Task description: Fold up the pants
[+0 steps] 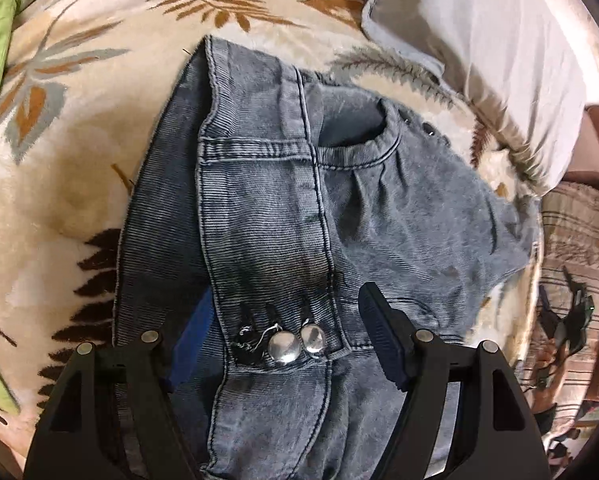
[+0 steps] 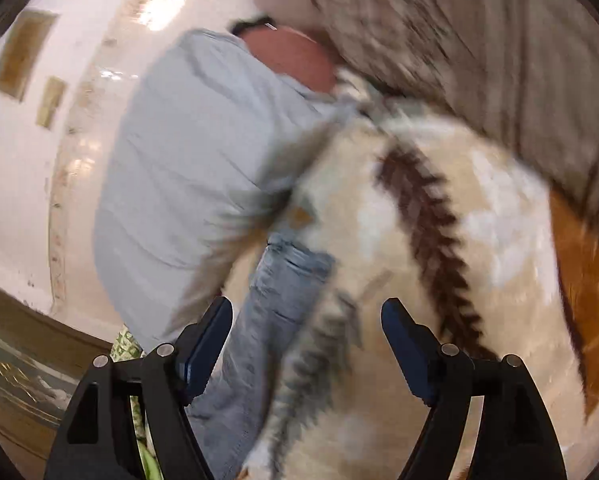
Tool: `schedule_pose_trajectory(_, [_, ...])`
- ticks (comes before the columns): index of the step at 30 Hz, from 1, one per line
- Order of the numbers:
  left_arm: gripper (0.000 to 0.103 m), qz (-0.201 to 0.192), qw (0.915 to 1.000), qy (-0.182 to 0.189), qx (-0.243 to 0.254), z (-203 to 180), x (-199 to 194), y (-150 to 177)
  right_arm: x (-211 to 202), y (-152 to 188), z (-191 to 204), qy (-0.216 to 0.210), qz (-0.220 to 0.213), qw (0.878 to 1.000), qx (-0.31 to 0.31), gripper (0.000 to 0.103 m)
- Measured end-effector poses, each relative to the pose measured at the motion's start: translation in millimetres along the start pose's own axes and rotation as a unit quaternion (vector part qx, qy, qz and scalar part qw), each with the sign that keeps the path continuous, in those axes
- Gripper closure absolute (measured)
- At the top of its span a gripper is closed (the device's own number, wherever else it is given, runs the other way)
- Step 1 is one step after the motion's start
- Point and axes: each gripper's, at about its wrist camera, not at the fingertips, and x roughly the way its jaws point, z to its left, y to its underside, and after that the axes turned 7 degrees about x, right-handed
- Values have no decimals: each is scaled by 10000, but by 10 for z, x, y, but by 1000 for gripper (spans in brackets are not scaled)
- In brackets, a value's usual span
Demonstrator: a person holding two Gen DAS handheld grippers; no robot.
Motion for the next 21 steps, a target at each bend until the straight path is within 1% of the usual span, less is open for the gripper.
schedule_pose_trajectory(1, [26, -14, 10000, -54, 66, -38, 4, 5, 17, 26, -67, -102, 22, 9999, 120, 24])
schedule_pose_trajectory(3, [23, -20, 9997, -152, 209, -102, 7, 19, 63, 78, -32, -353, -38, 9993, 93, 24])
schedule_pose_trajectory(4, [23, -6, 9995, -193, 264, -120, 11, 20, 115, 84, 47, -446, -17, 9990, -10, 24])
schedule_pose_trajectory(6, [23, 25, 9995, -172, 247, -103, 15, 15, 259, 90, 272, -623, 199, 9976, -235, 24])
schedule_pose_trajectory(7, [23, 27, 9997, -123, 201, -83, 14, 13, 398, 109, 386, -573, 368, 9970, -367, 24])
schedule_pose_trajectory(8, [22, 22, 9999, -63, 154, -62, 10, 9, 498, 113, 453, -501, 433, 9968, -458, 24])
schedule_pose_trajectory(11, [22, 51, 9999, 122, 23, 3, 4, -5, 774, 151, 643, -337, 503, 9958, -693, 24])
schedule_pose_trajectory(12, [22, 61, 9998, 188, -21, 25, 3, -14, 873, 155, 681, -343, 519, 9956, -698, 24])
schedule_pose_trajectory(13, [22, 66, 9997, 233, -50, 41, 6, -25, 990, 161, 719, -234, 575, 9956, -708, 24])
schedule_pose_trajectory(15, [22, 41, 9994, 310, -156, 72, 19, -58, 1172, 195, 754, 215, 650, 9946, -776, 24])
schedule_pose_trajectory(16, [22, 11, 9992, 350, -205, 75, 24, -75, 1263, 229, 782, 395, 724, 9930, -850, 26])
schedule_pose_trajectory(17, [22, -31, 9990, 362, -244, 73, 16, -91, 1307, 251, 814, 532, 744, 9910, -979, 44])
schedule_pose_trajectory(18, [23, -82, 9990, 355, -271, 71, -2, -100, 1317, 282, 875, 657, 727, 9882, -1178, 92])
schedule_pose_trajectory(19, [27, -115, 9990, 339, -278, 58, -20, -100, 1283, 310, 916, 671, 749, 9856, -1360, 97])
schedule_pose_trajectory(20, [41, -135, 9990, 335, -253, 41, -45, -96, 1168, 327, 960, 548, 643, 9860, -1438, 100])
schedule_pose_trajectory(21, [59, -128, 9991, 360, -171, 10, -74, -90, 982, 333, 1002, 348, 503, 9868, -1500, 100])
